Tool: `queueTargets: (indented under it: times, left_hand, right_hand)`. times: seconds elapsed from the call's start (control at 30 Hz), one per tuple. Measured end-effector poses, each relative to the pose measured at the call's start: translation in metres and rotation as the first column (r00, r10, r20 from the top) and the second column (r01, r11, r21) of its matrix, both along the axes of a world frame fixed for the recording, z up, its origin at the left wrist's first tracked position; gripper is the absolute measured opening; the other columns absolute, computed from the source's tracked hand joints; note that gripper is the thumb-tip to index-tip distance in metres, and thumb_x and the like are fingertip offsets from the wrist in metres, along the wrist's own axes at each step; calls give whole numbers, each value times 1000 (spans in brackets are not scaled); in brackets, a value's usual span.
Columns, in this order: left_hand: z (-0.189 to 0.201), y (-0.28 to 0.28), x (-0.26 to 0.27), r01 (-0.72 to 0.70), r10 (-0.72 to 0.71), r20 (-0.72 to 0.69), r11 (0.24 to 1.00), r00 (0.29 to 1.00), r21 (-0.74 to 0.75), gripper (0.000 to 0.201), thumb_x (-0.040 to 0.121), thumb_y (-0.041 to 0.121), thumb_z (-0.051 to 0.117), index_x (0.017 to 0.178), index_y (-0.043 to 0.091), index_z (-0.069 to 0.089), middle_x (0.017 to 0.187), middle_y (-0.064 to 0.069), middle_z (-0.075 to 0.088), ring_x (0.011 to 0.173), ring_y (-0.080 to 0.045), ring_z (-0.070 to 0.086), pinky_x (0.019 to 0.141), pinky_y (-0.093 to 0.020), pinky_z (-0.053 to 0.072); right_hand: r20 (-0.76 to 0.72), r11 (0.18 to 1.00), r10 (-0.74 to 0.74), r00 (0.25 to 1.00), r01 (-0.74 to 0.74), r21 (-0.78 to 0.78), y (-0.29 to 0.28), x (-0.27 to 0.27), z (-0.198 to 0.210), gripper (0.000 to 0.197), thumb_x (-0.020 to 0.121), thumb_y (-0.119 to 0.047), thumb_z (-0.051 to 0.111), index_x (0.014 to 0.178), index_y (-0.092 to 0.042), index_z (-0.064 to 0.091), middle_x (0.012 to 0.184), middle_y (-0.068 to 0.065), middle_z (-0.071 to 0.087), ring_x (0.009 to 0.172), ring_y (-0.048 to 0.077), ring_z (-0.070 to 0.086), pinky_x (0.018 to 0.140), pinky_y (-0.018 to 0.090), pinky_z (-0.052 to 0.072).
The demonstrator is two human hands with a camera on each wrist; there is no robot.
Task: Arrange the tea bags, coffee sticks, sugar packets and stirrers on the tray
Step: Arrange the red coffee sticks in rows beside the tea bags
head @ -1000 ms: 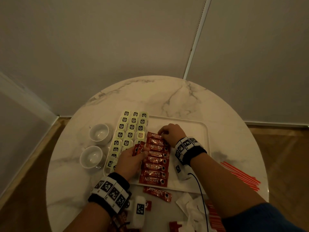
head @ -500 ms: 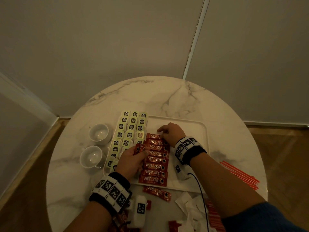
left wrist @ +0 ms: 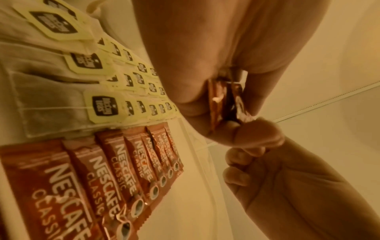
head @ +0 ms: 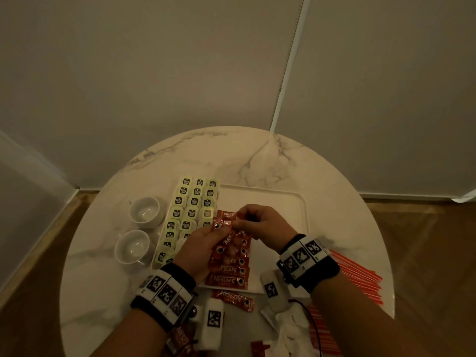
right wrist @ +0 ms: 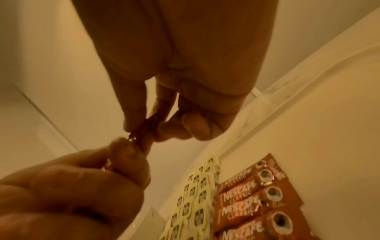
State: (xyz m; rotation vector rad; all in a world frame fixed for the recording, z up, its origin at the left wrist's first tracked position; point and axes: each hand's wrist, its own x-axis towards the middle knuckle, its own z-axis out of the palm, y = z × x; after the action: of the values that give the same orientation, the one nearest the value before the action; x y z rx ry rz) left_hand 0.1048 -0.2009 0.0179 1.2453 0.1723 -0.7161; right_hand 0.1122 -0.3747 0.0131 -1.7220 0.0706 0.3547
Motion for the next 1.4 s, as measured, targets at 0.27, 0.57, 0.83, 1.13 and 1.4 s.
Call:
queueTargets:
  times: [0.27, 0.57, 0.83, 1.13, 1.4]
  left_hand:
    - [3, -1, 0, 119, -134, 84, 979, 987, 164, 12, 87, 17, 64, 92, 6, 66, 67, -8, 69, 52, -18, 62, 47, -25, 51]
    - [-9, -15, 2, -75, 39, 169, 974, 985, 212, 19, 84, 24, 69, 97, 10, 72, 88, -11, 75, 84, -29, 72, 79, -40, 58]
    - [-34, -10, 2, 50, -104, 143, 940, 984, 339, 18, 89, 23, 65, 92, 6, 70, 88, -13, 74, 85, -31, 71, 86, -50, 55]
    - [-50, 2, 1, 94, -133, 92, 935, 987, 342, 12, 91, 20, 62, 94, 13, 72, 88, -8, 75, 87, -31, 70, 87, -46, 56]
    - [-60, 11, 2, 150, -198, 95, 916, 975, 373, 21, 80, 43, 67, 76, 22, 70, 88, -17, 71, 86, -37, 67, 90, -55, 51]
  right_hand:
    - [-108, 966, -144, 984, 163, 201, -9, -3, 7, 18, 93, -9, 58, 75, -5, 61, 62, 5, 56, 51, 12, 46, 49, 22, 39]
    - [-124, 965, -204, 971, 220, 140, 10, -2, 2, 16, 90, -21, 64, 77, -13, 64, 72, 0, 66, 67, 13, 62, 61, 27, 50]
    - [-128, 963, -271, 954, 269, -33, -6, 45, -10, 19, 99, -11, 44, 98, -8, 63, 71, 2, 55, 62, 13, 51, 53, 26, 44]
    - [-46, 860, -123, 991, 83, -503, -4, 81, -60, 19, 90, -17, 62, 106, -22, 70, 106, 0, 69, 99, 18, 63, 92, 35, 51]
    - [-7, 776, -90, 996, 66, -627, 3, 91, -78, 10, 84, -26, 66, 90, -32, 71, 104, -6, 69, 105, 19, 59, 99, 45, 43]
